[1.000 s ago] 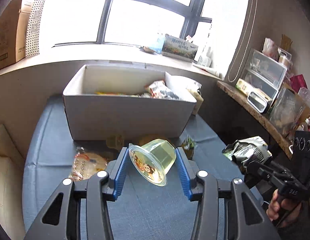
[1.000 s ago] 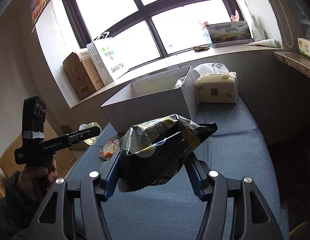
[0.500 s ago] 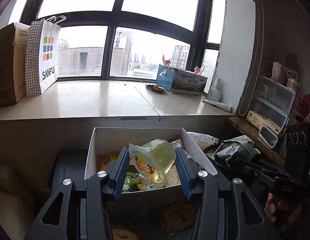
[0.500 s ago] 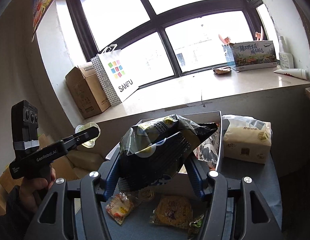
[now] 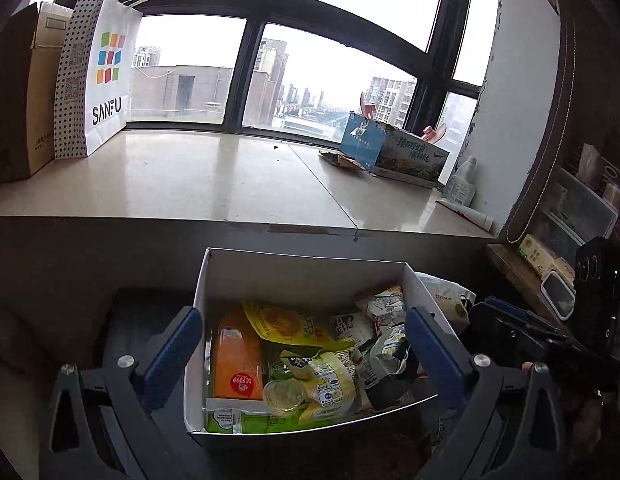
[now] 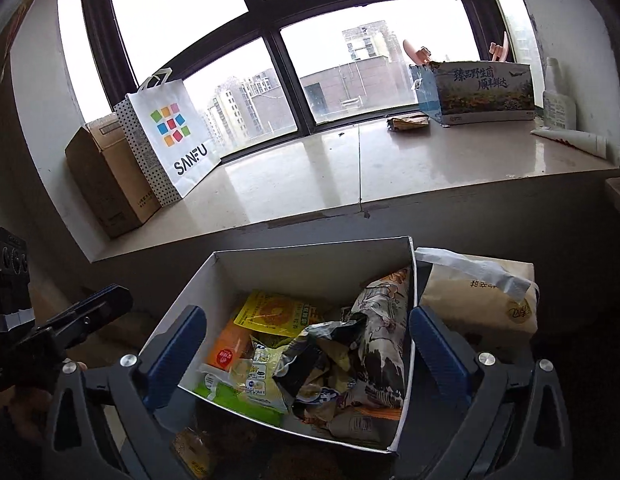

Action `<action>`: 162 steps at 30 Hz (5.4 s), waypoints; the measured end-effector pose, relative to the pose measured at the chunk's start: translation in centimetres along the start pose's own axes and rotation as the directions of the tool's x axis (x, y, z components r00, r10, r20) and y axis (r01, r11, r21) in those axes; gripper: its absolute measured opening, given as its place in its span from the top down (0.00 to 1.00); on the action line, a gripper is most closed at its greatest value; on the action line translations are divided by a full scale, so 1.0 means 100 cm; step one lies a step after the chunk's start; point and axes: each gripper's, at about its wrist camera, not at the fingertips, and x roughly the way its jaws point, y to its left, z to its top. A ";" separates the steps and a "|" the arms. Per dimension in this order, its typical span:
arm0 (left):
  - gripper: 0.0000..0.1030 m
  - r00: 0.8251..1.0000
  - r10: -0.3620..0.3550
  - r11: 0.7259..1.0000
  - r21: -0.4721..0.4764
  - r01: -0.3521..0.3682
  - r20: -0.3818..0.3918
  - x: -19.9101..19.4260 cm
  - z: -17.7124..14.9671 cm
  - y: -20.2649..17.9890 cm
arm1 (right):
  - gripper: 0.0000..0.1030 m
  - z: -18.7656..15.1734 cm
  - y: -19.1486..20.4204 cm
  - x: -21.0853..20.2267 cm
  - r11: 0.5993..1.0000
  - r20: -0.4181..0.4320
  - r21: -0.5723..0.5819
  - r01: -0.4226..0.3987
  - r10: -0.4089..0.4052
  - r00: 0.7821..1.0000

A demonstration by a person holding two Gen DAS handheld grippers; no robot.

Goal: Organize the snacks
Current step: 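Lower the dark bag and jelly cup into the white box and open both grippers, then grasp the green seaweed-flavor chip bag with the right gripper, then grasp the yellow cartoon cracker bag with the left gripper while the right holds the green bag, then lower both bags into the white box and open both grippers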

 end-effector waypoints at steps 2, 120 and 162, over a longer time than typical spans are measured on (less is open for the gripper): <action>0.00 1.000 -0.009 1.000 -0.007 0.009 0.021 -0.014 -0.004 0.003 | 0.00 -0.002 0.002 -0.005 1.000 0.005 -0.024 0.008 -0.008 1.000; 0.30 0.993 -0.014 0.996 0.083 0.024 -0.121 -0.098 -0.163 -0.058 | 0.54 -0.206 -0.020 -0.125 0.998 -0.045 -0.024 -0.051 0.050 0.998; 0.00 0.993 0.103 0.986 0.138 -0.094 -0.056 -0.027 -0.037 -0.027 | 0.00 -0.003 0.017 -0.025 0.992 0.028 0.003 -0.124 0.124 0.992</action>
